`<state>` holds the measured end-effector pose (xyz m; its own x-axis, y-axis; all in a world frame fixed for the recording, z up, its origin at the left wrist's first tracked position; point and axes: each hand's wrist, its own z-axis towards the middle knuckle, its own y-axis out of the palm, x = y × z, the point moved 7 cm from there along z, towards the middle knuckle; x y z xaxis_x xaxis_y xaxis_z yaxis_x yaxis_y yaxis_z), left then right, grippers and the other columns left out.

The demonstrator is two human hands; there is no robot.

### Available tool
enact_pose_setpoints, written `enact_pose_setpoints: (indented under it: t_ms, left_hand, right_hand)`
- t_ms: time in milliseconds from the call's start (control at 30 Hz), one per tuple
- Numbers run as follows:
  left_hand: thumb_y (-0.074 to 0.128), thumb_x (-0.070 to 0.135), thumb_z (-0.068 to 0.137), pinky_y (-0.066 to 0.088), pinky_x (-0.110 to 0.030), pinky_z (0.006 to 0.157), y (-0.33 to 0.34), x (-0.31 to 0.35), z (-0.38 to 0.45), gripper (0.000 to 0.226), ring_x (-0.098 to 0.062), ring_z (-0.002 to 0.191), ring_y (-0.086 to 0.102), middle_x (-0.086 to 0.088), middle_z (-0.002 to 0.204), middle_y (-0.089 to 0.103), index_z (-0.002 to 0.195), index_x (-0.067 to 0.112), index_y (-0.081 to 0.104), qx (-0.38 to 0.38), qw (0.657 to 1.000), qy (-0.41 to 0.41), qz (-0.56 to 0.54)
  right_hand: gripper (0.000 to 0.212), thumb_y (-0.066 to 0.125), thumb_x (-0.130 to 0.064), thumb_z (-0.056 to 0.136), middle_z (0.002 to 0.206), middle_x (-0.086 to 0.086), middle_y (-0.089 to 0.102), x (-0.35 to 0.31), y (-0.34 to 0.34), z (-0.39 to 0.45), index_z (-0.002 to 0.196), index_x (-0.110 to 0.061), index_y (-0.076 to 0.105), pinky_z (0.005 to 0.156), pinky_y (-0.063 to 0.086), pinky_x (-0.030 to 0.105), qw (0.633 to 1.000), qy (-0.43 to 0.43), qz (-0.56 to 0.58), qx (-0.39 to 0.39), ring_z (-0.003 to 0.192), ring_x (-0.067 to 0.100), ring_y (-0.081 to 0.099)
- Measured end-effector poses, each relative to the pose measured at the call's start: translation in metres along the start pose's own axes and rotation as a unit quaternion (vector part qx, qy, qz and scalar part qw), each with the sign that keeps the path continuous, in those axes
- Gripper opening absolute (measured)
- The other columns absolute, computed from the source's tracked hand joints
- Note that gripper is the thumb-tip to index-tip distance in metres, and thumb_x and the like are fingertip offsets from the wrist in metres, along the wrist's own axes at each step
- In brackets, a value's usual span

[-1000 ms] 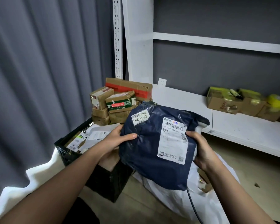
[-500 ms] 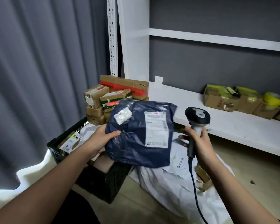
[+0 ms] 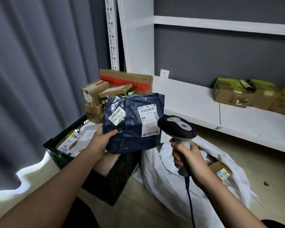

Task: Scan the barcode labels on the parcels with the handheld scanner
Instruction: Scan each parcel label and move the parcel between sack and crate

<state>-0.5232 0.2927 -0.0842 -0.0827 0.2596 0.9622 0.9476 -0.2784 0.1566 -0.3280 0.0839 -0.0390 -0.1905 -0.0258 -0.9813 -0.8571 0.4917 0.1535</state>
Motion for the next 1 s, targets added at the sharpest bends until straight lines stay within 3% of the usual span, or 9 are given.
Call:
enact_pose_setpoints:
  t_ms: [100,167,267,767,900,1000]
  left_hand:
    - [0.057,-0.002,0.091,0.05,-0.033,0.084,0.0,0.0,0.002,0.034,-0.027,0.099,0.06,-0.011,0.115,0.064,0.124,0.008,0.057,0.01,1.0,0.014,0.01]
    - [0.058,-0.001,0.09,0.047,-0.036,0.091,0.0,0.0,0.003,0.034,-0.027,0.102,0.06,-0.011,0.116,0.064,0.122,0.01,0.057,0.017,0.999,0.019,0.019]
    - [0.058,-0.001,0.09,0.047,-0.038,0.091,0.0,-0.001,0.003,0.034,-0.028,0.103,0.06,-0.011,0.115,0.063,0.123,0.007,0.057,0.026,0.999,0.024,0.029]
    - [0.058,-0.002,0.09,0.048,-0.043,0.095,0.003,-0.004,0.001,0.036,-0.03,0.104,0.061,-0.017,0.12,0.063,0.125,0.004,0.056,0.026,0.999,0.016,0.025]
    - [0.057,-0.003,0.09,0.05,-0.034,0.082,0.007,-0.006,0.0,0.036,-0.026,0.093,0.063,-0.015,0.118,0.063,0.125,0.006,0.057,0.022,1.0,0.01,0.012]
    - [0.054,-0.003,0.092,0.051,-0.032,0.076,0.016,-0.008,-0.001,0.035,-0.024,0.088,0.063,-0.016,0.117,0.064,0.125,0.007,0.056,0.008,1.0,-0.002,0.008]
  right_hand:
    - [0.028,0.064,-0.025,0.077,0.048,-0.002,0.04,0.001,0.0,0.0,0.091,-0.007,0.048,0.052,0.016,0.032,0.999,-0.002,-0.045,0.011,0.04,0.013,0.03]
    - [0.031,0.062,-0.03,0.073,0.049,-0.002,0.04,0.002,0.001,-0.001,0.09,-0.008,0.048,0.058,0.012,0.043,0.998,0.002,-0.057,0.011,0.041,0.014,0.03]
    - [0.034,0.062,-0.032,0.071,0.05,-0.003,0.04,0.004,0.0,-0.002,0.093,-0.008,0.051,0.059,0.012,0.047,0.998,0.003,-0.067,0.022,0.042,0.014,0.03]
    - [0.028,0.062,-0.032,0.072,0.052,-0.002,0.041,0.001,-0.003,-0.006,0.086,-0.011,0.048,0.06,0.012,0.046,0.998,0.004,-0.053,0.03,0.043,0.014,0.03]
    - [0.031,0.065,-0.029,0.075,0.05,-0.002,0.043,-0.001,-0.007,-0.008,0.094,-0.007,0.052,0.053,0.016,0.034,0.998,-0.003,-0.053,0.043,0.041,0.014,0.032]
    - [0.014,0.063,-0.014,0.092,0.05,-0.002,0.045,-0.004,-0.018,-0.009,0.09,-0.013,0.049,0.045,0.024,0.024,0.995,-0.02,-0.066,0.072,0.04,0.013,0.035]
